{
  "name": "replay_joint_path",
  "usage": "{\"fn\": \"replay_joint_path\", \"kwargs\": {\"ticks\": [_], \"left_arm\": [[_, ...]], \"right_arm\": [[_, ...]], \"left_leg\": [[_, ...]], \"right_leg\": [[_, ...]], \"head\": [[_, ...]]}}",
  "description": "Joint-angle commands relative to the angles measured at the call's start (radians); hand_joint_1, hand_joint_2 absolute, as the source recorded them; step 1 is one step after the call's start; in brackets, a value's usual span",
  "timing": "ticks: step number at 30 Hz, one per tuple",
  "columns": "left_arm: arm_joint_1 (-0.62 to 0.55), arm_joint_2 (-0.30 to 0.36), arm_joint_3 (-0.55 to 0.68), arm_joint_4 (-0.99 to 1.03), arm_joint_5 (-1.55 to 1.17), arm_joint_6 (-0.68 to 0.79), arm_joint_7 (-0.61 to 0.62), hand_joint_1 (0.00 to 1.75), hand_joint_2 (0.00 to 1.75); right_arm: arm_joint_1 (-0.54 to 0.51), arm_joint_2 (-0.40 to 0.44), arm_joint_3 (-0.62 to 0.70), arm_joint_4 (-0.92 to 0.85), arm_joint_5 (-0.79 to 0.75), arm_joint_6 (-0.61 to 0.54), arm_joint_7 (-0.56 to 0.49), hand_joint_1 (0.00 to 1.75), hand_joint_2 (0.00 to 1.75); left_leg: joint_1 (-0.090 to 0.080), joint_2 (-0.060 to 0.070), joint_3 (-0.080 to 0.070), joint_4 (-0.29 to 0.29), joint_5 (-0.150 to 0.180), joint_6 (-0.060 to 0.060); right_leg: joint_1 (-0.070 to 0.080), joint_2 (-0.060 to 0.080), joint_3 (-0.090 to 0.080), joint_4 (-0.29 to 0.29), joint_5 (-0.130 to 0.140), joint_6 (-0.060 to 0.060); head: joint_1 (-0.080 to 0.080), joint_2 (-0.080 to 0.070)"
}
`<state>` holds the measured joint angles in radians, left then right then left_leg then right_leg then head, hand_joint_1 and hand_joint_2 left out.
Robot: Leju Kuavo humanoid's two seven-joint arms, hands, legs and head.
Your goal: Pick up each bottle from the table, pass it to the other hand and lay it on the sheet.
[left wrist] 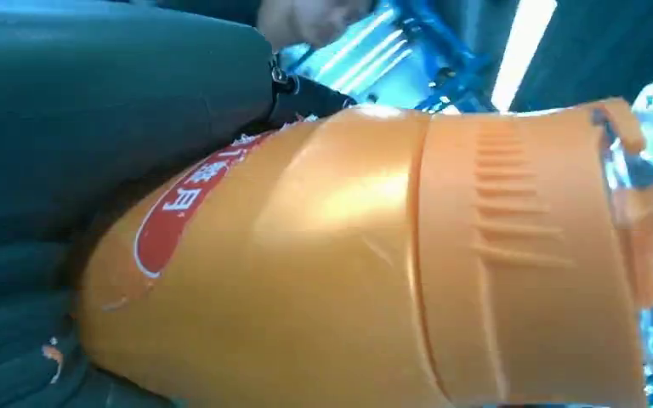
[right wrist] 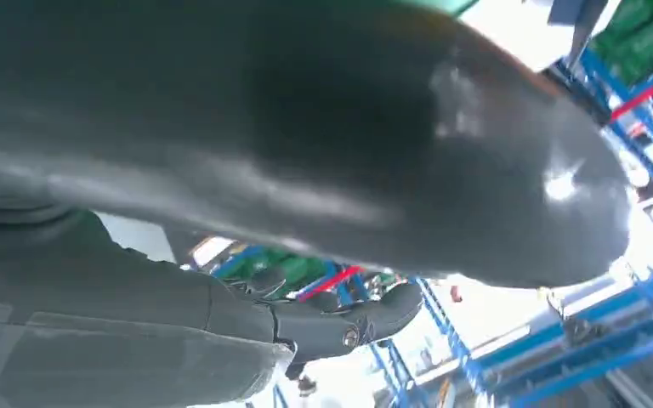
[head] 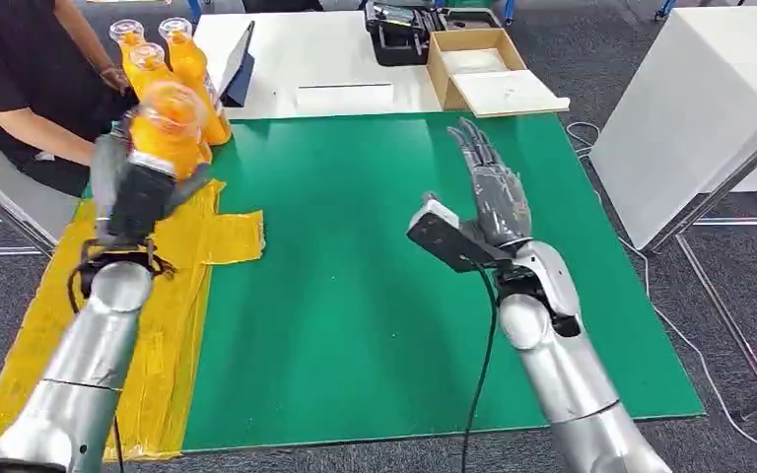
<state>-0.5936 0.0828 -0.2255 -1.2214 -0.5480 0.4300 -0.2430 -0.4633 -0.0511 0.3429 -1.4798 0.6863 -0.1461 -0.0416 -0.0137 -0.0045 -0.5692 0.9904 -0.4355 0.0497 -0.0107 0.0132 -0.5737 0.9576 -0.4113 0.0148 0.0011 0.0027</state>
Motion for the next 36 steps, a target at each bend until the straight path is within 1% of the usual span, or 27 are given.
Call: {"fn": "replay_joint_path", "kwargs": {"ticks": [1,2,3,4,8,14,16,18,20,21,22,24,31,32,34,35,36], "left_arm": [[-0.052,0.035,-0.209,0.373,-0.285,0.08,0.037,1.75,1.75],[-0.052,0.033,-0.21,0.379,-0.319,0.082,0.045,1.75,1.75],[-0.049,0.03,-0.215,0.391,-0.358,0.081,0.054,1.75,1.75],[-0.051,0.036,-0.232,0.417,-0.44,0.076,0.089,1.75,1.75],[-0.025,0.034,-0.209,0.472,-0.485,0.107,0.081,1.75,1.75],[-0.028,0.033,-0.205,0.478,-0.503,0.102,0.08,1.75,1.75],[-0.018,0.04,-0.211,0.504,-0.556,0.093,0.093,1.75,1.75],[-0.019,0.037,-0.213,0.565,-0.608,0.109,0.115,1.75,1.75],[-0.026,0.039,-0.213,0.631,-0.651,0.136,0.129,1.75,1.75],[-0.025,0.042,-0.213,0.637,-0.653,0.14,0.126,1.75,1.75],[-0.029,0.04,-0.208,0.665,-0.663,0.14,0.135,1.75,1.75],[-0.029,0.042,-0.208,0.681,-0.673,0.154,0.139,1.75,1.75],[-0.031,0.038,-0.208,0.681,-0.673,0.153,0.139,1.75,1.75],[-0.031,0.038,-0.208,0.681,-0.673,0.153,0.139,1.75,1.75],[-0.031,0.038,-0.208,0.681,-0.673,0.153,0.139,1.75,1.75],[-0.031,0.038,-0.208,0.681,-0.673,0.153,0.139,1.75,1.75],[-0.031,0.038,-0.208,0.681,-0.673,0.153,0.139,1.75,1.75]], "right_arm": [[0.051,-0.068,-0.063,-0.158,-0.028,0.02,-0.012,0.0,0.0],[0.053,-0.069,-0.066,-0.165,-0.028,0.023,-0.011,0.0,0.0],[0.055,-0.073,-0.07,-0.177,-0.029,0.031,-0.01,0.0,0.0],[0.061,-0.08,-0.075,-0.195,-0.031,0.043,-0.012,0.0,0.0],[0.082,-0.079,-0.084,-0.23,-0.029,0.059,-0.019,0.0,0.0],[0.084,-0.076,-0.084,-0.229,-0.028,0.061,-0.021,0.0,0.0],[0.095,-0.079,-0.082,-0.244,-0.024,0.068,-0.031,0.0,0.0],[0.107,-0.089,-0.071,-0.256,-0.025,0.078,-0.048,0.0,0.0],[0.103,-0.102,-0.052,-0.252,-0.029,0.082,-0.058,0.0,0.0],[0.103,-0.103,-0.051,-0.253,-0.03,0.082,-0.059,0.0,0.0],[0.112,-0.107,-0.048,-0.265,-0.029,0.08,-0.061,0.0,0.0],[0.128,-0.11,-0.047,-0.287,-0.029,0.078,-0.061,0.0,0.0],[0.128,-0.111,-0.048,-0.288,-0.029,0.078,-0.061,0.0,0.0],[0.128,-0.111,-0.048,-0.288,-0.029,0.078,-0.061,0.0,0.0],[0.128,-0.111,-0.048,-0.288,-0.029,0.078,-0.061,0.0,0.0],[0.128,-0.111,-0.048,-0.288,-0.029,0.078,-0.061,0.0,0.0],[0.128,-0.111,-0.048,-0.288,-0.029,0.078,-0.061,0.0,0.0]], "left_leg": [[0.0,-0.004,0.005,-0.002,0.0,-0.004],[0.0,-0.004,0.007,-0.002,-0.001,-0.006],[0.0,-0.004,0.003,-0.001,0.0,-0.003],[0.001,-0.002,0.004,0.0,-0.001,-0.005],[0.0,-0.001,0.004,-0.001,-0.001,-0.003],[0.001,0.0,0.003,0.0,-0.001,-0.005],[0.001,0.0,0.002,0.0,-0.001,-0.003],[0.001,0.0,0.002,-0.001,0.0,-0.003],[0.001,0.0,0.006,-0.001,-0.002,-0.005],[0.001,0.001,0.004,-0.001,-0.001,-0.004],[0.001,0.002,0.006,-0.001,-0.002,-0.005],[0.001,0.001,0.003,-0.001,-0.001,-0.003],[0.001,0.0,0.001,0.0,-0.001,-0.003],[0.002,0.0,0.003,0.0,-0.002,-0.004],[0.001,0.0,0.002,0.0,-0.001,-0.003],[0.001,0.0,0.005,0.0,-0.002,-0.006],[0.001,0.0,0.002,0.0,-0.001,-0.004]], "right_leg": [[-0.001,-0.005,0.005,-0.001,-0.002,-0.001],[-0.001,-0.006,0.007,-0.001,-0.003,-0.002],[-0.001,-0.004,0.003,0.0,-0.002,-0.001],[0.0,-0.003,0.004,0.0,-0.002,-0.002],[-0.002,-0.002,0.003,-0.001,-0.001,-0.001],[-0.001,-0.002,0.003,0.0,-0.001,-0.002],[-0.001,-0.001,0.001,0.0,-0.001,-0.001],[-0.002,-0.001,0.002,-0.001,-0.001,-0.001],[-0.001,-0.001,0.005,-0.001,-0.002,-0.002],[-0.001,0.0,0.003,-0.001,-0.001,-0.001],[-0.001,0.0,0.005,-0.001,-0.002,-0.002],[-0.001,0.0,0.002,0.0,-0.001,-0.001],[-0.001,-0.001,0.001,0.0,-0.001,-0.001],[-0.001,-0.001,0.003,0.0,-0.001,-0.002],[-0.001,-0.001,0.001,0.0,-0.001,-0.001],[-0.001,-0.002,0.005,0.001,-0.002,-0.002],[-0.001,0.0,0.002,0.0,-0.001,-0.001]], "head": [[0.0,0.0],[0.0,0.0],[-0.001,0.0],[0.0,0.0],[0.0,0.0],[0.0,0.0],[0.0,0.0],[0.0,0.0],[0.0,0.0],[0.0,0.0],[0.0,0.0],[0.0,0.0],[0.0,0.0],[0.0,0.0],[0.0,0.0],[0.0,0.0],[0.0,0.0]]}}
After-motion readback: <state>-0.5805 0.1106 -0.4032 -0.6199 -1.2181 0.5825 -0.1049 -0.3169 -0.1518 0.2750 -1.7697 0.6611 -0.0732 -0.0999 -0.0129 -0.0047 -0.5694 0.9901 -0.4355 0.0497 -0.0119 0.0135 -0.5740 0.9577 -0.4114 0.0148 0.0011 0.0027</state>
